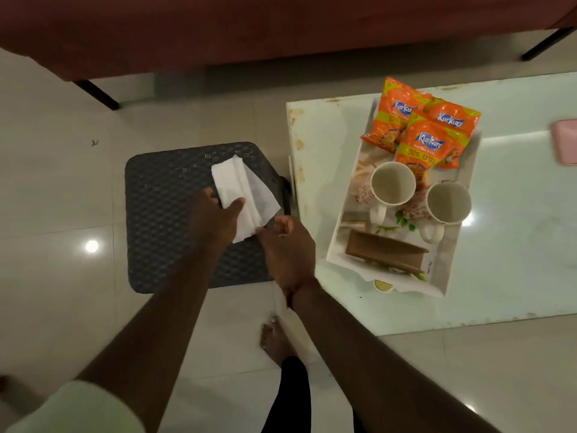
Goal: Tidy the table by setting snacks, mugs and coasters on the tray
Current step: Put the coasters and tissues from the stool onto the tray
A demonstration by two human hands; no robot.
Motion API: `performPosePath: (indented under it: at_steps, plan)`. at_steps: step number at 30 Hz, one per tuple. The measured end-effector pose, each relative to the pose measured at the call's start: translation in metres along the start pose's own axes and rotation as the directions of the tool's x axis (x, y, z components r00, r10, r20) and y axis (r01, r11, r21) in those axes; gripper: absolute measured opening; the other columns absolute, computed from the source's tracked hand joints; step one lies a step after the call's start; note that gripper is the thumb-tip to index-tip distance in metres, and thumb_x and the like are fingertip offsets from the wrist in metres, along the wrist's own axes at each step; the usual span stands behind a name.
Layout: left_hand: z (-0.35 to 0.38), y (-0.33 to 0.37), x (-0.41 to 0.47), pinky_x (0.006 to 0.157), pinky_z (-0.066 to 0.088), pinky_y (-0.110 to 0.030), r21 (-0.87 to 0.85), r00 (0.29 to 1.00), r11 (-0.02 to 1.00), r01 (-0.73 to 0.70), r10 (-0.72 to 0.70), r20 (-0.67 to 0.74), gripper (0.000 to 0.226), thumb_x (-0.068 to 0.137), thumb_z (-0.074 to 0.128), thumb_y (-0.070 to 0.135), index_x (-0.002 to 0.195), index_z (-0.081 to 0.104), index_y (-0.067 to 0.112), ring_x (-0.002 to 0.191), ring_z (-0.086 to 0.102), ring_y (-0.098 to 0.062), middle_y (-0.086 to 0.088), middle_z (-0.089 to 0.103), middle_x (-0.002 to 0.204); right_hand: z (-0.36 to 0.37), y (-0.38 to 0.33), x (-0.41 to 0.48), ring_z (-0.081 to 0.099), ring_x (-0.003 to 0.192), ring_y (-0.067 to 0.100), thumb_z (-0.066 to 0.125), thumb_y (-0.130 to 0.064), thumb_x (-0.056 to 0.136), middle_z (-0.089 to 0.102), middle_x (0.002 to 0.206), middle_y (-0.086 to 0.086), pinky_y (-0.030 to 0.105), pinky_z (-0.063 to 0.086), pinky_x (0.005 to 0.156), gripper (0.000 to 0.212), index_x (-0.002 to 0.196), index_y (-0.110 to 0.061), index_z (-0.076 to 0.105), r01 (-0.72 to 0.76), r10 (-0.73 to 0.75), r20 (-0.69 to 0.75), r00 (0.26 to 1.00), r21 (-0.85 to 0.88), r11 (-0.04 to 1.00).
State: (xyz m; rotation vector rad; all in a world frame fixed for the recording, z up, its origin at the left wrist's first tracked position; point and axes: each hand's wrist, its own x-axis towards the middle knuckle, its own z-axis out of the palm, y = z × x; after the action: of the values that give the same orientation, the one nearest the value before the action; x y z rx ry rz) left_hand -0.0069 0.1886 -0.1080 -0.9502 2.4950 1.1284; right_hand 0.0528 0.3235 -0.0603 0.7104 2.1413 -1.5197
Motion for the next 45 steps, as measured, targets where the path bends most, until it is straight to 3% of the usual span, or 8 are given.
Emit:
performPosePath:
  at_steps: [5, 11, 17, 21, 25, 33, 38, 45]
  plan:
    - [0.014, 0.005, 0.013, 0.110, 0.036, -0.042, 0.318, 0.987, 0.943, -0.102, 0.135, -0.083, 0.075, 0.084, 0.067, 0.039, 0.143, 0.034, 0.007, 0.131, 0.043, -0.030, -0.014, 0.043, 0.143, 0.040, 0.000, 0.037, 0.059, 0.107, 0.023, 0.072, -0.049, 0.079, 0.063, 0.118, 0.006, 0.040, 0.052, 0.094, 0.056, 0.120, -0.012, 0.059, -0.120, 0.116, -0.038, 0.992, -0.108, 0.987]
    - [0.014, 0.005, 0.026, 0.094, 0.046, -0.036, 0.019, 0.997, 0.998, -0.067, 0.067, -0.029, 0.066, 0.073, 0.080, 0.022, 0.126, 0.046, 0.004, 0.115, 0.056, -0.028, -0.014, 0.057, 0.125, 0.048, 0.012, 0.052, 0.060, 0.101, 0.019, 0.076, -0.042, 0.078, 0.062, 0.110, 0.001, 0.032, 0.052, 0.087, 0.044, 0.110, -0.017, 0.058, -0.078, 0.051, -0.150, 0.987, -0.178, 0.981]
    - [0.007, 0.005, 0.030, 0.084, 0.052, -0.036, 0.029, 0.998, 0.998, -0.050, 0.049, 0.040, 0.057, 0.072, 0.081, 0.028, 0.121, 0.057, 0.008, 0.104, 0.062, -0.025, -0.010, 0.064, 0.119, 0.058, 0.016, 0.051, 0.061, 0.093, 0.015, 0.068, -0.036, 0.086, 0.065, 0.100, 0.001, 0.022, 0.048, 0.081, 0.021, 0.088, -0.016, 0.071, 0.014, -0.067, -0.170, 0.983, -0.299, 0.954]
    - [-0.008, 0.010, 0.015, 0.076, 0.054, -0.032, -0.307, 0.958, 0.945, 0.111, -0.020, 0.286, 0.046, 0.077, 0.076, 0.026, 0.119, 0.062, 0.016, 0.099, 0.063, -0.020, -0.004, 0.068, 0.112, 0.040, 0.013, 0.033, 0.061, 0.072, 0.011, 0.067, -0.026, 0.083, 0.067, 0.077, -0.001, 0.023, 0.047, 0.063, 0.014, 0.074, -0.016, 0.068, 0.003, -0.013, -0.131, 0.991, -0.077, 0.997]
    - [-0.021, 0.011, -0.023, 0.080, 0.056, -0.030, -0.467, 0.919, 0.878, 0.108, 0.092, 0.384, 0.033, 0.075, 0.078, 0.022, 0.105, 0.065, 0.026, 0.102, 0.066, -0.015, 0.006, 0.071, 0.104, -0.015, 0.029, -0.004, 0.053, 0.062, 0.002, 0.069, -0.023, 0.077, 0.061, 0.067, -0.011, 0.015, 0.043, 0.055, 0.018, 0.065, -0.024, 0.055, 0.054, -0.047, -0.169, 0.985, 0.033, 0.998]
    - [0.023, 0.034, -0.108, 0.069, 0.054, -0.013, -0.341, 0.699, 0.900, -0.273, 0.429, 0.573, 0.033, 0.077, 0.074, 0.006, 0.089, 0.065, 0.036, 0.085, 0.067, -0.001, 0.016, 0.070, 0.090, -0.167, 0.086, -0.057, 0.065, 0.085, -0.003, 0.074, -0.006, 0.079, 0.068, 0.095, -0.028, 0.007, 0.048, 0.067, 0.037, 0.102, -0.035, 0.068, 0.220, -0.302, -0.321, 0.898, -0.268, 0.938]
    - [0.076, 0.054, -0.121, 0.075, 0.053, -0.013, -0.285, 0.625, 0.870, -0.402, 0.489, 0.609, 0.029, 0.080, 0.071, 0.006, 0.087, 0.065, 0.033, 0.091, 0.064, 0.002, 0.018, 0.068, 0.094, -0.228, 0.102, -0.035, 0.066, 0.094, 0.006, 0.069, 0.003, 0.082, 0.069, 0.098, -0.013, 0.029, 0.057, 0.074, 0.028, 0.089, -0.024, 0.069, 0.358, -0.497, -0.308, 0.811, -0.412, 0.838]
    - [0.107, 0.076, -0.112, 0.077, 0.051, -0.006, -0.219, 0.638, 0.807, -0.548, 0.573, 0.514, 0.045, 0.079, 0.071, 0.024, 0.105, 0.046, 0.051, 0.098, 0.061, 0.010, 0.033, 0.060, 0.100, -0.252, 0.113, -0.004, 0.064, 0.089, 0.011, 0.071, -0.010, 0.085, 0.071, 0.105, -0.004, 0.027, 0.056, 0.077, 0.025, 0.106, -0.020, 0.064, 0.353, -0.509, -0.261, 0.820, -0.468, 0.810]
